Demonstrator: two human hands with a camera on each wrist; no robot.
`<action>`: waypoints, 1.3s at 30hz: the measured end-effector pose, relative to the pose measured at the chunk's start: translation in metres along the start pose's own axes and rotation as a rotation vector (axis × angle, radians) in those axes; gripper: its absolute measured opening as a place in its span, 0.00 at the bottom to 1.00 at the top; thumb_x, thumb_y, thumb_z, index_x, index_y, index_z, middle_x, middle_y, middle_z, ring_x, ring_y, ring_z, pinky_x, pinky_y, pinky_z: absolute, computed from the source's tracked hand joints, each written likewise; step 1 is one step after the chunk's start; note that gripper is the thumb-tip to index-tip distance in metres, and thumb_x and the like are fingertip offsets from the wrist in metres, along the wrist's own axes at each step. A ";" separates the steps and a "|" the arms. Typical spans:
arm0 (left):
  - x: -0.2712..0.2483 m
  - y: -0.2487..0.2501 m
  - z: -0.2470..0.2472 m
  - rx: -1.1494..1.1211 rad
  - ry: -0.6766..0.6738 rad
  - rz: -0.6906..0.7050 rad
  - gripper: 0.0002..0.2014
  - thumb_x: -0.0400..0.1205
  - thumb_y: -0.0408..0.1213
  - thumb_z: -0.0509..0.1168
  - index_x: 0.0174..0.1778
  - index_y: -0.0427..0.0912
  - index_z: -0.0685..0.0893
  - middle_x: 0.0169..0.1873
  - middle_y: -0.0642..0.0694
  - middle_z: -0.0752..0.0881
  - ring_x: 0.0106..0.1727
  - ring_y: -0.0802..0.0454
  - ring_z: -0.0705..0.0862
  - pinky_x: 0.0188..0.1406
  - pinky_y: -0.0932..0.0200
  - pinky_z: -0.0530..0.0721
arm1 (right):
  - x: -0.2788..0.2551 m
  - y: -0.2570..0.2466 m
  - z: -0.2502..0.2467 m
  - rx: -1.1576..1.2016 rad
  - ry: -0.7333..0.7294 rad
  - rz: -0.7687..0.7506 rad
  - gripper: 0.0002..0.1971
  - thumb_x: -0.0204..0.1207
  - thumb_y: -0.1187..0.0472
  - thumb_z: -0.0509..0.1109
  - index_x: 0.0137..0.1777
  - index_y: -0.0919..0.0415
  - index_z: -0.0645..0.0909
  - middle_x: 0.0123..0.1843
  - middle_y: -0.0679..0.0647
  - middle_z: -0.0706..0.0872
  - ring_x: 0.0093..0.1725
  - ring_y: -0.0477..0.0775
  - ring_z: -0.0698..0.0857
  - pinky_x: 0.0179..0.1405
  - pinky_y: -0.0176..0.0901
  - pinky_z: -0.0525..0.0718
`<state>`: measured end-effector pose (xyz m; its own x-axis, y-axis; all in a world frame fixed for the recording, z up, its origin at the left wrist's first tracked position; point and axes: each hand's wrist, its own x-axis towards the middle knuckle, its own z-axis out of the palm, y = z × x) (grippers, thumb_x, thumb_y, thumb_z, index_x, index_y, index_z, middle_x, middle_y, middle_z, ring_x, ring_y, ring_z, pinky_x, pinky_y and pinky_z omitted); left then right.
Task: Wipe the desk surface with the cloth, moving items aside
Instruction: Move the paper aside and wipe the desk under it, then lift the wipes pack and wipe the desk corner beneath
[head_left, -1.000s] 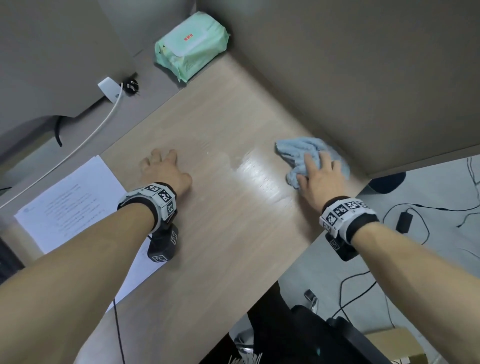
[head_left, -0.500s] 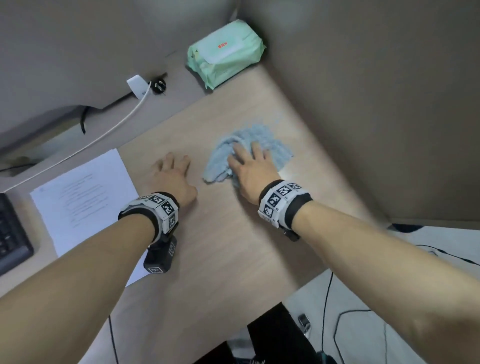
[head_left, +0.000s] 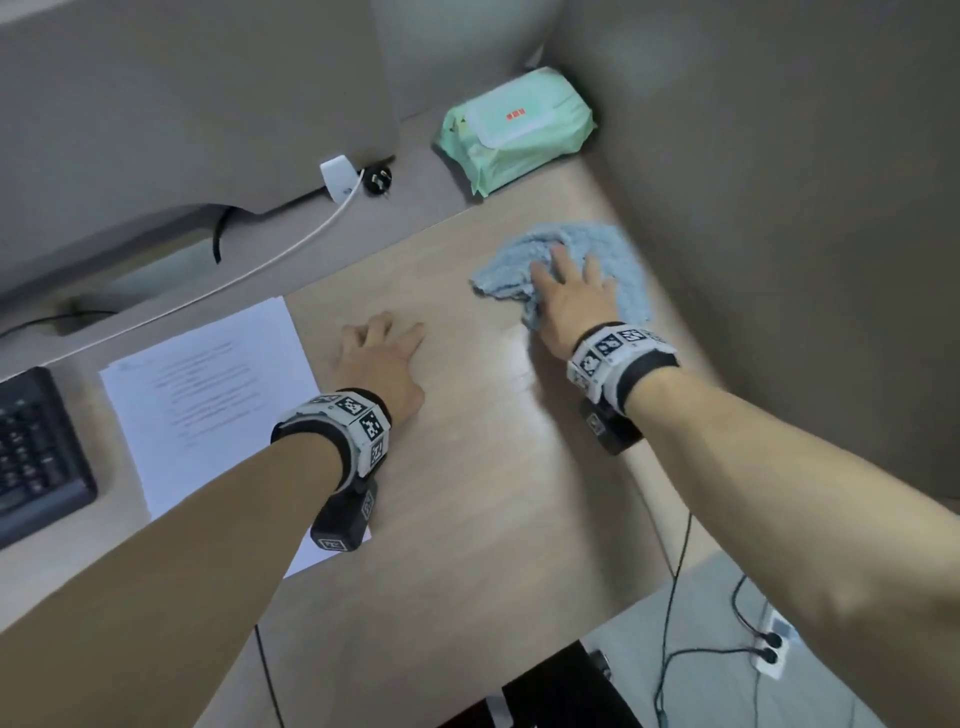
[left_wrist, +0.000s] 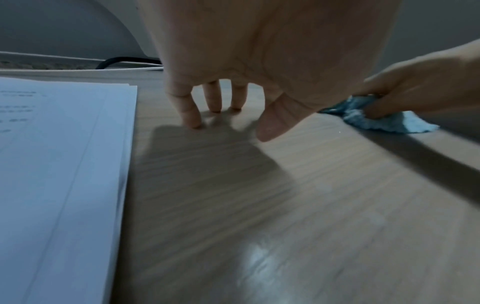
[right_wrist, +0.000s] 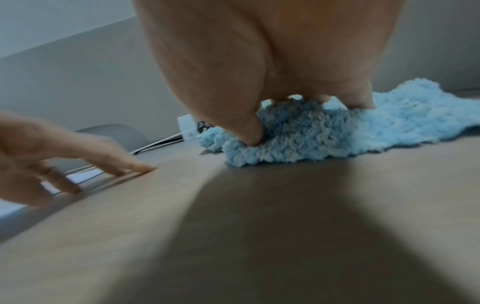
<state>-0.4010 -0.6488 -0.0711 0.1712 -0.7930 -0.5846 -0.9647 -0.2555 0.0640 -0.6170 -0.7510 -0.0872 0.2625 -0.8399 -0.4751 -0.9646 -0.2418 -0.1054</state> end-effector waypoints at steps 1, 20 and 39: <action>0.000 0.000 -0.001 0.002 -0.004 0.002 0.41 0.72 0.38 0.63 0.80 0.67 0.57 0.82 0.52 0.54 0.78 0.39 0.56 0.71 0.42 0.69 | 0.002 -0.018 0.002 -0.006 -0.007 -0.048 0.31 0.84 0.54 0.61 0.85 0.51 0.55 0.89 0.53 0.44 0.85 0.76 0.45 0.80 0.78 0.51; 0.034 0.000 -0.028 -0.322 0.070 -0.089 0.22 0.80 0.46 0.63 0.71 0.47 0.75 0.68 0.40 0.71 0.68 0.37 0.70 0.66 0.44 0.75 | 0.020 0.048 -0.016 0.080 0.017 0.184 0.34 0.81 0.57 0.64 0.84 0.51 0.55 0.89 0.55 0.42 0.84 0.75 0.48 0.79 0.75 0.58; 0.171 0.098 -0.116 -0.374 0.436 0.136 0.52 0.70 0.55 0.75 0.83 0.39 0.55 0.83 0.40 0.59 0.82 0.39 0.59 0.81 0.44 0.60 | 0.049 0.064 -0.041 0.028 0.077 -0.034 0.27 0.75 0.58 0.70 0.74 0.48 0.72 0.75 0.54 0.67 0.68 0.67 0.68 0.56 0.62 0.78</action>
<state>-0.4432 -0.8735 -0.0708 0.1934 -0.9663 -0.1697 -0.8614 -0.2500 0.4421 -0.6648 -0.8280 -0.0813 0.2954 -0.8665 -0.4024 -0.9551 -0.2583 -0.1449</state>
